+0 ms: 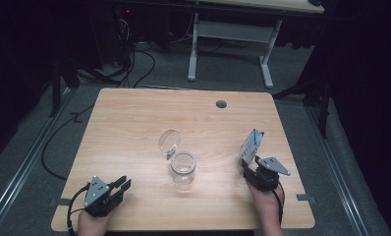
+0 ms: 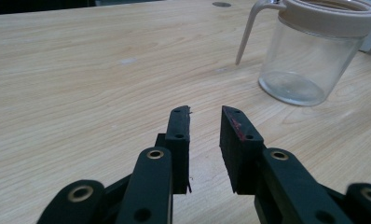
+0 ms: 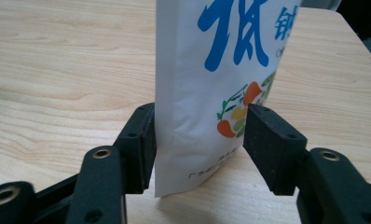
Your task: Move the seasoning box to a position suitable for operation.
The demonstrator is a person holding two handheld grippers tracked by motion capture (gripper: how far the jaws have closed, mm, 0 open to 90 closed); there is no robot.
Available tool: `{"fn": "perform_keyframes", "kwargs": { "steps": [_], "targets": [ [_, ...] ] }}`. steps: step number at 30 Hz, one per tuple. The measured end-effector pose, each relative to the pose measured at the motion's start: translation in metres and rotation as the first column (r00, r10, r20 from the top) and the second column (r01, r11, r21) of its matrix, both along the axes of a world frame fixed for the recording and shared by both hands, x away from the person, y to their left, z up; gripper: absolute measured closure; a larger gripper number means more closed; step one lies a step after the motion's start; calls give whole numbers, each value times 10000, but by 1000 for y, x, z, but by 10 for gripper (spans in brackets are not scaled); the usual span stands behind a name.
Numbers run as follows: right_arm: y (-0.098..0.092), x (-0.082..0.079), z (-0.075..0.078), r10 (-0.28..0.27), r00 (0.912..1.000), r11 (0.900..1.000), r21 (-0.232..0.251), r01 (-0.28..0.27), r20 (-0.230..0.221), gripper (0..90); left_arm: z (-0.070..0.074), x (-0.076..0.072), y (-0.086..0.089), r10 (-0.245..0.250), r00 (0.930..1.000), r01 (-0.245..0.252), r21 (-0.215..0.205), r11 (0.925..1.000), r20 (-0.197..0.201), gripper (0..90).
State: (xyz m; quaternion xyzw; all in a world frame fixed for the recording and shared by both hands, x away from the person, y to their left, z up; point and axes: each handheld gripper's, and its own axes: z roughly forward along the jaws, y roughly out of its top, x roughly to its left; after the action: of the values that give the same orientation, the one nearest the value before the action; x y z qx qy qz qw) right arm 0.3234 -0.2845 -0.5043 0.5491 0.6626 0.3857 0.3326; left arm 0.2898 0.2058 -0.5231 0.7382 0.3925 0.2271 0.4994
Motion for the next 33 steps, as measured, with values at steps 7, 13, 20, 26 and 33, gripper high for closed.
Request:
{"fn": "perform_keyframes", "kwargs": {
  "steps": [7, 13, 20, 26, 33],
  "targets": [
    [-9, -8, 0, -54, 10000, 10000, 37, 53, 61, 498, 0, 5, -5, -161, 9999, 161, -71, 9998, -34, 732],
    [-16, -11, 1, -159, 9998, 9999, 15, 159, 85, 526, 0, 6, -7, -211, 9998, 210, -79, 9997, -69, 731],
    [-21, -10, 4, -251, 9996, 9996, 92, 249, 157, 544, -1, 5, -4, -130, 9998, 129, -52, 9999, -138, 718],
    [-10, -5, 12, -282, 9990, 9995, 143, 277, 352, 520, -2, 2, 0, -33, 9999, 32, -35, 10000, -134, 717],
    [-14, -2, 14, -434, 9975, 9990, 132, 427, 551, 657, -2, -1, 3, 89, 9999, -89, -40, 10000, -101, 718]
  ]
}}
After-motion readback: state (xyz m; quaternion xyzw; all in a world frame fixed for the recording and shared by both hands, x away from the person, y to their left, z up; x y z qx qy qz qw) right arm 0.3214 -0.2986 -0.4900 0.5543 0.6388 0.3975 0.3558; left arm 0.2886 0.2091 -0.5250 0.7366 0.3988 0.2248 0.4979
